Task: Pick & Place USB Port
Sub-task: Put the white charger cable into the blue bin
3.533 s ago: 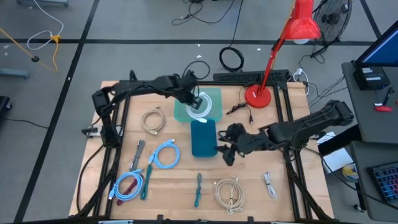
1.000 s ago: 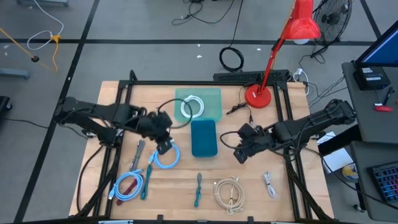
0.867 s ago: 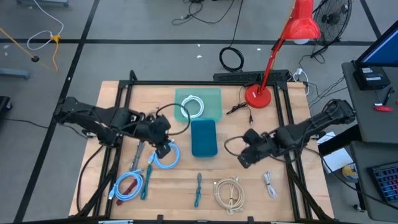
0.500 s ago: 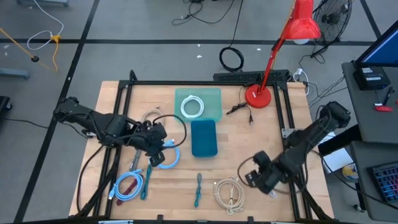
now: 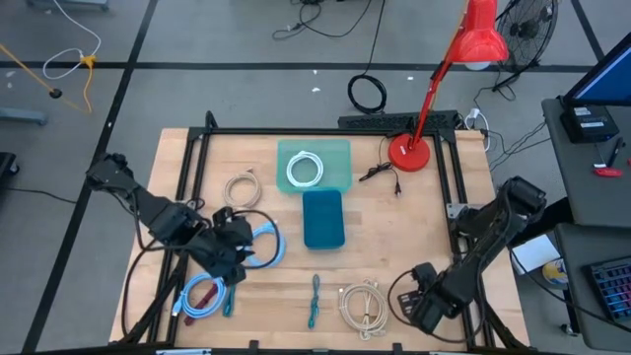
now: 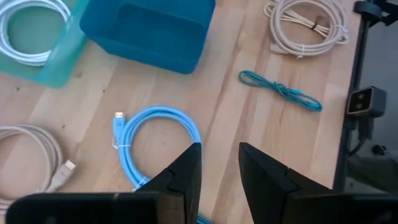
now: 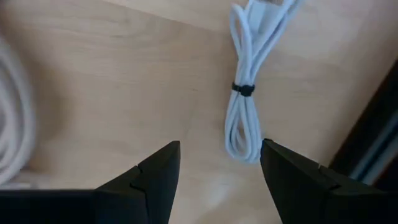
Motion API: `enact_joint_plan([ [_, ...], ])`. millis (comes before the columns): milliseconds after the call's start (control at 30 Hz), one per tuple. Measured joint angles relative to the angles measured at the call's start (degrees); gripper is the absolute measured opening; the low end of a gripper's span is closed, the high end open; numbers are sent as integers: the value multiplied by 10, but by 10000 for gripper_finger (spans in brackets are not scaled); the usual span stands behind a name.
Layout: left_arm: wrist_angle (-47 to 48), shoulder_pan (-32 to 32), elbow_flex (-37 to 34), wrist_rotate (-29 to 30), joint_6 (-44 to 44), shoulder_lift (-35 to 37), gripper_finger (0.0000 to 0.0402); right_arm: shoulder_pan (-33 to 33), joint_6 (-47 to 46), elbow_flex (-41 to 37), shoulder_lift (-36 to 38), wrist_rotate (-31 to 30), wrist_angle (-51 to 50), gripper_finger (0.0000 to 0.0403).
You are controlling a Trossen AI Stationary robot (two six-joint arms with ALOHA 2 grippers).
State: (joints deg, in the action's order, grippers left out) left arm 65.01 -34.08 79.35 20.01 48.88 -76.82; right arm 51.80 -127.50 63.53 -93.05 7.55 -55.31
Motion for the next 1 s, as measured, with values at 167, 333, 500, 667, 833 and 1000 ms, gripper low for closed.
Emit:
enact_joint_plan([
  [167, 0, -21, 0, 11, 20, 0, 108, 4, 0, -6, -44, 2, 16, 212],
  [333, -2, -33, 0, 26, 29, 0, 108, 1, 6, -6, -80, 4, 14, 206],
  [500, -2, -34, 0, 22, 31, 0, 108, -4, 2, -4, -94, 3, 15, 156],
  [667, -2, -34, 0, 19, 26, 0, 108, -11, 2, -5, -93, 2, 24, 66],
  [833, -1, -34, 0, 23, 20, 0, 108, -34, 15, -5, -70, -20, 33, 9],
  [1000, 0, -34, 0, 25, 18, 0, 108, -87, 51, 12, -11, -118, 31, 5],
])
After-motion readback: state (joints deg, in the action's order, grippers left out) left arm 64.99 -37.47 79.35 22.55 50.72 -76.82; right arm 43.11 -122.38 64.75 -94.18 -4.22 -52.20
